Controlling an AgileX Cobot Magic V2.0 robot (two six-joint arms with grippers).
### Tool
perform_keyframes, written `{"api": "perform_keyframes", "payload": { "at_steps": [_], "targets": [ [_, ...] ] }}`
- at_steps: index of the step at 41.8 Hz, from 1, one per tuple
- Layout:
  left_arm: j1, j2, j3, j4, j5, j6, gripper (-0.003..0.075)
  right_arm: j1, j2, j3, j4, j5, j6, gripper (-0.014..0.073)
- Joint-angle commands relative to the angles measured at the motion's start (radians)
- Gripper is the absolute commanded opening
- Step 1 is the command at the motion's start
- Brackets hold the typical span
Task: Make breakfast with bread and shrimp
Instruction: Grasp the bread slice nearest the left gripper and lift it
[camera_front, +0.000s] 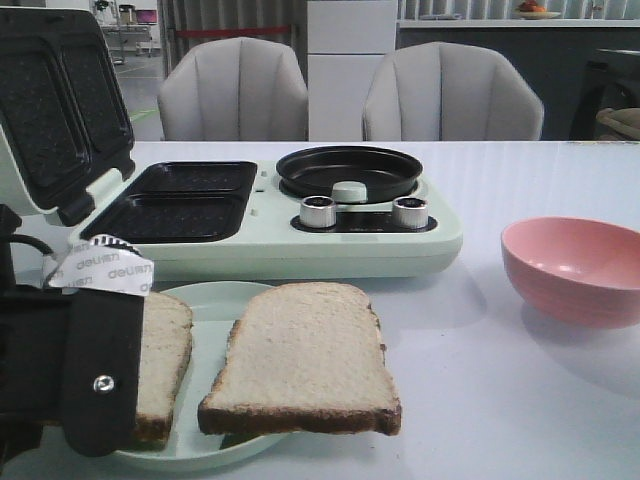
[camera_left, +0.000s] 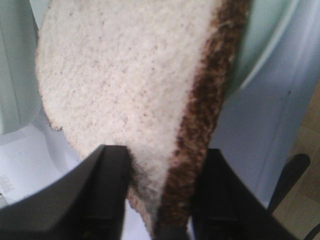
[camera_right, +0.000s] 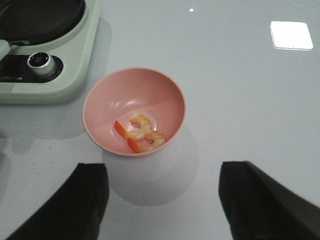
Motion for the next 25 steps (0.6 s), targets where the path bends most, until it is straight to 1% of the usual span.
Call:
{"api": "perform_keyframes", "payload": {
  "at_steps": [1, 7, 14, 21, 25],
  "targets": [
    [-0.005, -0.023, -0.021, 0.023, 0.058, -0.017, 0.0192, -0.002, 0.002, -0.033, -0.007, -0.07, -0.002, 0.0569],
    [-0.007, -0.023, -0.021, 0.018, 0.075, -0.017, 0.0098, -0.002, 0.002, -0.033, -0.007, -0.07, -0.002, 0.0569],
    [-0.079, -0.061, -0.021, 0.019, 0.174, -0.019, 0.0099, -0.002, 0.002, -0.033, -0.007, -0.07, -0.002, 0.0569],
    [-0.188, -0.152, -0.021, 0.032, 0.361, -0.019, 0.0099, -0.002, 0.002, -0.033, -0.007, -0.07, -0.002, 0.0569],
    [-0.24, -0.23, -0.021, 0.091, 0.459, -0.019, 0.0099, -0.002, 0.002, -0.033, -0.007, -0.07, -0.002, 0.0569]
  ]
}}
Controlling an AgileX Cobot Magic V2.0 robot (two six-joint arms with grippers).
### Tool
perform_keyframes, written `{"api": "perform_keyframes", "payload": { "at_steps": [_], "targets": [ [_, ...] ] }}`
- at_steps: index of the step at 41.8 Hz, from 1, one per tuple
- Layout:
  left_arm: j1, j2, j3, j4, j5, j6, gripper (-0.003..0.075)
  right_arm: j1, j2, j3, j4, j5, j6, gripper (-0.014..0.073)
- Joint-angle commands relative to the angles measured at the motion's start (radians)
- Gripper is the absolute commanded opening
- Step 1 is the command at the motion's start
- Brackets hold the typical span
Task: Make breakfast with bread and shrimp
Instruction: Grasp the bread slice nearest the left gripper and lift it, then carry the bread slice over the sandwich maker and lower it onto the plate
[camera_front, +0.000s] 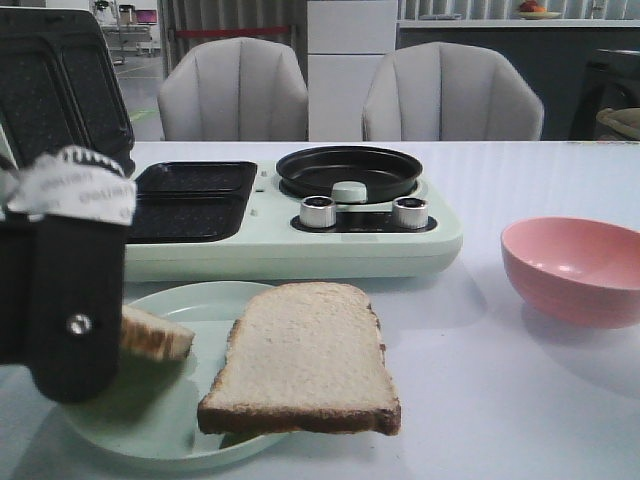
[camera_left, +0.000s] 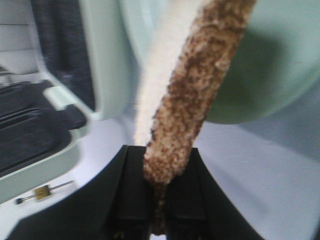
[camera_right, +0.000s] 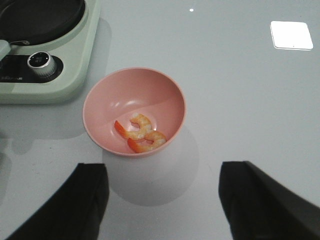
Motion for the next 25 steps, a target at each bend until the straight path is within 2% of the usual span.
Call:
{"api": "perform_keyframes", "payload": {
  "at_steps": [1, 6, 12, 17, 25],
  "targets": [
    [-0.047, -0.097, -0.019, 0.107, 0.179, -0.015, 0.0099, -0.002, 0.002, -0.033, -0.007, -0.07, -0.004, 0.0569],
    [-0.064, -0.197, -0.056, 0.207, 0.188, -0.016, 0.0099, -0.002, 0.002, -0.033, -0.007, -0.07, -0.004, 0.0569],
    [-0.026, -0.234, -0.121, 0.333, 0.146, -0.017, 0.0099, -0.002, 0.002, -0.033, -0.007, -0.07, -0.004, 0.0569],
    [0.083, -0.212, -0.187, 0.389, 0.046, -0.017, 0.0099, -0.002, 0.002, -0.033, -0.007, -0.07, -0.004, 0.0569],
    [0.32, -0.134, -0.304, 0.458, -0.158, -0.019, 0.0099, -0.002, 0.002, -0.033, -0.007, -0.07, -0.004, 0.0569]
  ]
}}
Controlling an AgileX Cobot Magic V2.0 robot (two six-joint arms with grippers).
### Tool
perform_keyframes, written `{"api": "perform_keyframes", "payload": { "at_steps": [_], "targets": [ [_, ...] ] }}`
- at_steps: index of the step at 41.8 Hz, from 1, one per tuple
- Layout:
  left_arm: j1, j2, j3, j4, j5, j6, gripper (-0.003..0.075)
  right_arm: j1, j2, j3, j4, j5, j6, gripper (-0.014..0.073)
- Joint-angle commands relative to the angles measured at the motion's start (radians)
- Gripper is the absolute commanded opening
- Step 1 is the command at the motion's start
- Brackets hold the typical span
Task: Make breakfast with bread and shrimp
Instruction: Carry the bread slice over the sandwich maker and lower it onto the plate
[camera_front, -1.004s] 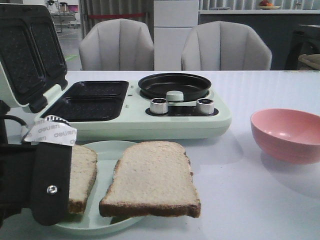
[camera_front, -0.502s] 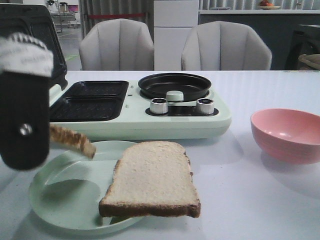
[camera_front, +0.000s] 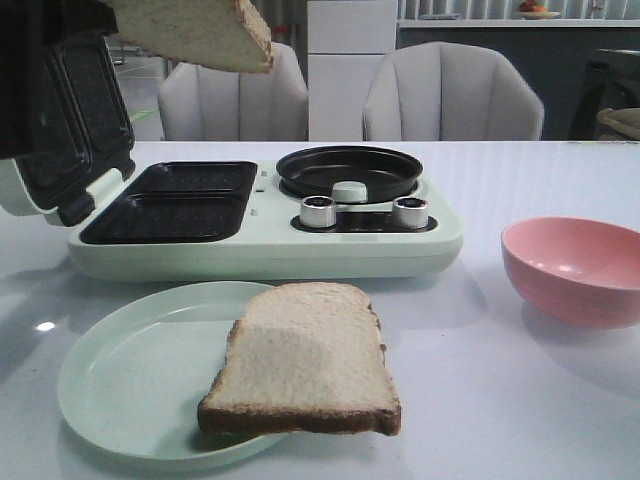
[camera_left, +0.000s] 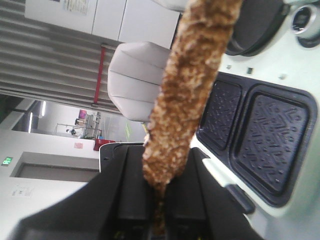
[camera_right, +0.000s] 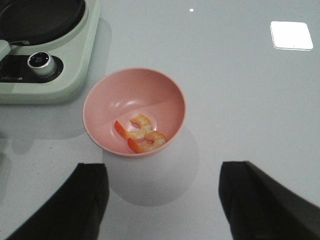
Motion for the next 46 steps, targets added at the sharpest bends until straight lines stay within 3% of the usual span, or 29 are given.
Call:
{"api": "perform_keyframes", "payload": {
  "at_steps": [1, 11, 20, 35, 46],
  "targets": [
    [0.099, 0.031, -0.088, 0.11, -0.054, -0.015, 0.0099, -0.002, 0.002, -0.033, -0.007, -0.07, -0.002, 0.0569],
    [0.303, 0.219, -0.253, 0.11, -0.187, -0.016, 0.0099, -0.002, 0.002, -0.033, -0.007, -0.07, -0.002, 0.0569],
    [0.423, 0.38, -0.397, 0.11, -0.295, -0.016, 0.0099, -0.002, 0.002, -0.033, -0.007, -0.07, -0.002, 0.0569],
    [0.555, 0.636, -0.679, 0.11, -0.388, -0.016, 0.0099, -0.002, 0.002, -0.033, -0.007, -0.07, -0.002, 0.0569],
    [0.605, 0.754, -0.747, 0.11, -0.383, -0.016, 0.0099, -0.002, 0.002, -0.033, -0.007, -0.07, -0.002, 0.0569]
  ]
}}
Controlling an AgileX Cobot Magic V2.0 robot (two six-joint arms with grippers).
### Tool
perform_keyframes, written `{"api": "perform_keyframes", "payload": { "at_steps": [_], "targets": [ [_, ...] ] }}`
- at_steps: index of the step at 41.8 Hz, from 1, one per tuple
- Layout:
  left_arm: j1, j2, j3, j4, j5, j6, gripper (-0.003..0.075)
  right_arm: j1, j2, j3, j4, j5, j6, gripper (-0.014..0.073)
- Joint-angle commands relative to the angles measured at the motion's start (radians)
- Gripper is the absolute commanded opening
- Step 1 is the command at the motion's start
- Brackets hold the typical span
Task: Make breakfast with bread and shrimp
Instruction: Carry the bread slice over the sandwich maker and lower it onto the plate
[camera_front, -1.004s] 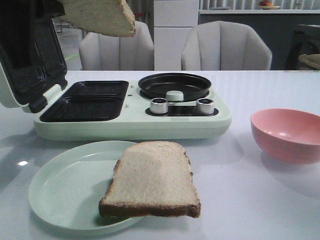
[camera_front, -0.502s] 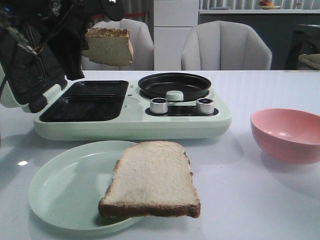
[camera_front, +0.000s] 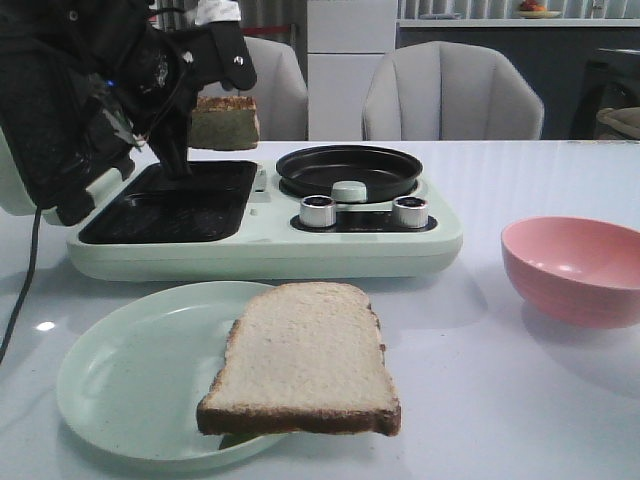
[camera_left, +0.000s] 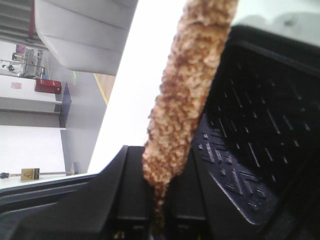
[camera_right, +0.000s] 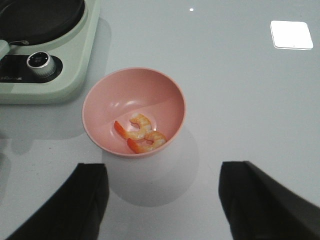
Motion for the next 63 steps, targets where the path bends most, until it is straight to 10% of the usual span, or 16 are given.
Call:
{"api": "perform_keyframes", "payload": {
  "at_steps": [1, 8, 22, 49, 55, 63],
  "targets": [
    [0.013, -0.033, -0.038, 0.053, 0.044, -0.015, 0.0099, -0.002, 0.002, -0.033, -0.007, -0.07, -0.004, 0.0569],
    [0.015, -0.024, -0.038, 0.053, 0.009, -0.015, 0.0133, -0.002, 0.002, -0.033, -0.007, -0.071, -0.004, 0.0569],
    [0.015, -0.032, 0.024, 0.053, 0.0, -0.015, 0.0504, -0.002, 0.002, -0.033, -0.007, -0.071, -0.004, 0.0569],
    [-0.113, -0.49, 0.327, -0.047, -0.015, -0.019, 0.051, -0.002, 0.002, -0.033, -0.007, -0.071, -0.004, 0.0569],
    [-0.204, -0.618, 0.342, -0.337, 0.046, 0.0, 0.051, -0.002, 0.002, -0.033, -0.007, -0.071, -0.004, 0.0569],
    [-0.259, -0.768, 0.342, -1.038, 0.207, 0.381, 0.051, -0.002, 0.002, -0.033, -0.007, -0.071, -0.004, 0.0569]
  ]
}}
